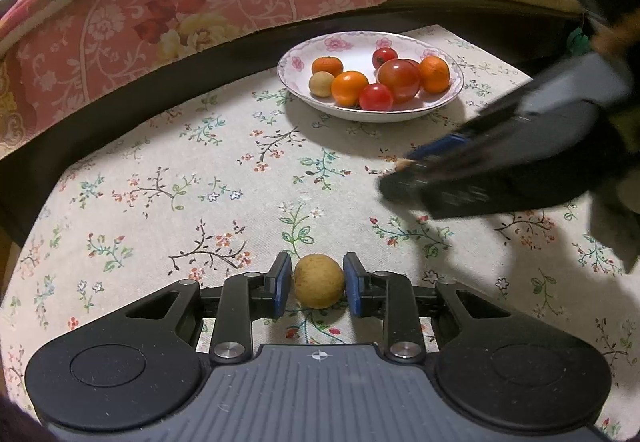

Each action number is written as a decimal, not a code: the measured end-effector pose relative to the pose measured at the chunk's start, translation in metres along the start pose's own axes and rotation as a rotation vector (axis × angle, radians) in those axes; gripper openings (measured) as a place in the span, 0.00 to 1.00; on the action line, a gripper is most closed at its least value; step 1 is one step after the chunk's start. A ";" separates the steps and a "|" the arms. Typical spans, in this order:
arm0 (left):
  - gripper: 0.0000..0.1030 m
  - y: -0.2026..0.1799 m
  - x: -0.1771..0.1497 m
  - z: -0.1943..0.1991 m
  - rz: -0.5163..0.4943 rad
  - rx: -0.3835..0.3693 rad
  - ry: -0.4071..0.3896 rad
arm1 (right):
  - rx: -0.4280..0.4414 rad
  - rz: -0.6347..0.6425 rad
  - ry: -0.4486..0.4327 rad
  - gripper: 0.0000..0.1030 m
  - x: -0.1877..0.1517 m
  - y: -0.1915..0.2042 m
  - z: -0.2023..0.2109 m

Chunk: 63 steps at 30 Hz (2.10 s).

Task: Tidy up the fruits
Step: 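Grasp the second tan fruit with the right tool while the left tool holds its fruit, then carry both tan fruits with both tools over the white plate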

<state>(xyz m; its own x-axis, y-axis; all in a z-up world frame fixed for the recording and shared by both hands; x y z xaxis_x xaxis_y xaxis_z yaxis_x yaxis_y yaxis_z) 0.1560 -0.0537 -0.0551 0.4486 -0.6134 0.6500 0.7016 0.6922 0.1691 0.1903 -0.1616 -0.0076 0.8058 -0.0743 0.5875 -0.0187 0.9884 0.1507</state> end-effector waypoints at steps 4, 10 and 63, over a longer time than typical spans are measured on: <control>0.35 -0.008 0.000 0.003 -0.022 0.002 0.011 | -0.009 0.013 0.017 0.25 -0.015 -0.009 0.015; 0.35 -0.019 -0.005 0.007 -0.029 0.038 0.014 | -0.028 0.023 0.041 0.25 -0.036 -0.027 0.038; 0.34 -0.071 0.011 0.015 -0.146 0.003 0.133 | -0.039 -0.029 0.087 0.25 -0.073 -0.053 0.090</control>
<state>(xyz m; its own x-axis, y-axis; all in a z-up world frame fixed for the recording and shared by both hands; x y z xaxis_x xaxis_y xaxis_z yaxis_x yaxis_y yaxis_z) 0.1031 -0.1039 -0.0492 0.4114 -0.7520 0.5150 0.7629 0.5933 0.2569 0.0793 -0.2206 0.0134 0.8543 -0.0924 0.5115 0.0267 0.9906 0.1344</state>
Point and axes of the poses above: each gripper's, at about its wrist camera, not at the fingertips, and z roughly against the way its jaws point, y to its left, x to its top, the point moved 4 cm from there along -z, roughly the way its jaws point, and after that the axes turned 8 degrees about -z, right-handed, at the moved point
